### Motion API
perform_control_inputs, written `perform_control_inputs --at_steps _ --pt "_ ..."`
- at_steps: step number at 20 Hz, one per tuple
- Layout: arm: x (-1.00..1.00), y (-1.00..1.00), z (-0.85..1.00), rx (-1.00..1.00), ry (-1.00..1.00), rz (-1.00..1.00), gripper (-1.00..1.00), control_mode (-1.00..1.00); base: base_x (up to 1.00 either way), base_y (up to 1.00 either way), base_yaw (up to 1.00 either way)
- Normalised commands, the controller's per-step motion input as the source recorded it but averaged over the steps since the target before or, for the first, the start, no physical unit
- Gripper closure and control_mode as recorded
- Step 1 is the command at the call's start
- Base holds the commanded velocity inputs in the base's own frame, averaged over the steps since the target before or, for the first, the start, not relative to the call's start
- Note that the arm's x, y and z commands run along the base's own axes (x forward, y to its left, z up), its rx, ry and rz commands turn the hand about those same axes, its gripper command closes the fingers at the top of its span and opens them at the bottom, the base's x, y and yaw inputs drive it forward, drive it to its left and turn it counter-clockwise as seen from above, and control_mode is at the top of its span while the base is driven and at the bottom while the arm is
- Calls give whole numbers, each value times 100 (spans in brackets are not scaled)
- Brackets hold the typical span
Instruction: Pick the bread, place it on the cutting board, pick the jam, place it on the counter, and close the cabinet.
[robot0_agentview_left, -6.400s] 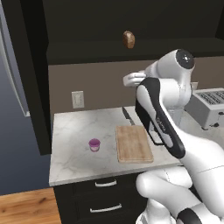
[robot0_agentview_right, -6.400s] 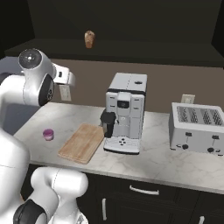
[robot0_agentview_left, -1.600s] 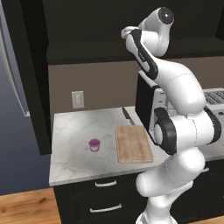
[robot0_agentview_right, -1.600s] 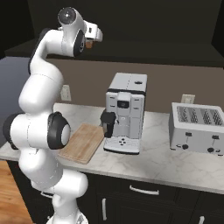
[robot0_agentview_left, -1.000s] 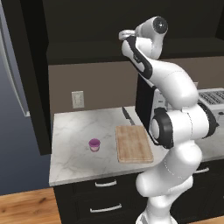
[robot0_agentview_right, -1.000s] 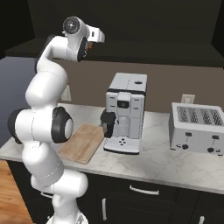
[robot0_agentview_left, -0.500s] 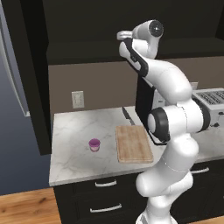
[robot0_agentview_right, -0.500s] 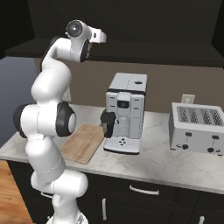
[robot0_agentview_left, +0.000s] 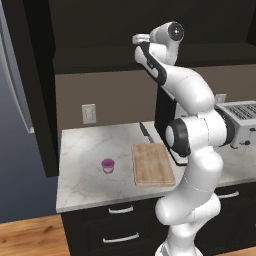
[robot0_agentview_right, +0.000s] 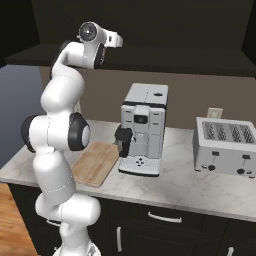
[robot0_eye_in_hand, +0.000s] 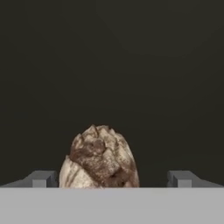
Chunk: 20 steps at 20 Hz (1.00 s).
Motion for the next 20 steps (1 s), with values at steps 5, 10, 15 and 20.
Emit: perform_control_inputs --at_steps 5,10,15,20 --pt "18 0 0 0 0 0 -100 -100 0 0 0" --pt "14 0 0 0 0 0 -100 -100 0 0 0" --pt "0 0 0 -2 0 0 100 -100 0 0 0" --pt "0 0 0 0 0 0 100 -100 0 0 0"
